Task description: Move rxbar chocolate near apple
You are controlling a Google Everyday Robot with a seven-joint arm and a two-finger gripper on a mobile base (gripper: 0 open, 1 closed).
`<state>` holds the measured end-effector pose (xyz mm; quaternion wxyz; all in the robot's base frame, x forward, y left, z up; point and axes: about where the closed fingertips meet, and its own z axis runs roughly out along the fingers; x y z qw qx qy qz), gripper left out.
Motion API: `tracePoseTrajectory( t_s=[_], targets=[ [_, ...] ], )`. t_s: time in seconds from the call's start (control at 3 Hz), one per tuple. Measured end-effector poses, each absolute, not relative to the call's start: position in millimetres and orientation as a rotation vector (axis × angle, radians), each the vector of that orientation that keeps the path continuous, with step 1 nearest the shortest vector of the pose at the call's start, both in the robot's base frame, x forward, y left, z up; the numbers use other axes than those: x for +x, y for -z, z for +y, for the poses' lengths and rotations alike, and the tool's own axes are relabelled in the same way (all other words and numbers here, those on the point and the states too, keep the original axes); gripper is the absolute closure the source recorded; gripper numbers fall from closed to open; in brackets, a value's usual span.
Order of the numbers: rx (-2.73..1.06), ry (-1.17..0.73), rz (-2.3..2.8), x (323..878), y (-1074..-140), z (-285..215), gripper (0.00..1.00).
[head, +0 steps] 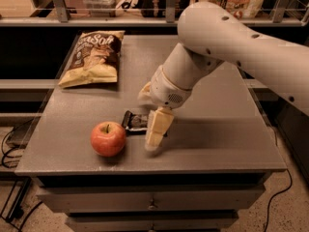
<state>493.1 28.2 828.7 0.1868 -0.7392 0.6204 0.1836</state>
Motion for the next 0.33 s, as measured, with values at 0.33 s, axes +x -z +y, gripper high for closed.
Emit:
tracePoseTrajectory(
  t_s=[0.33],
  targets=[
    [-2.081,-0.517,1.747,493.0,-828.7,28.3,0.0]
  ],
)
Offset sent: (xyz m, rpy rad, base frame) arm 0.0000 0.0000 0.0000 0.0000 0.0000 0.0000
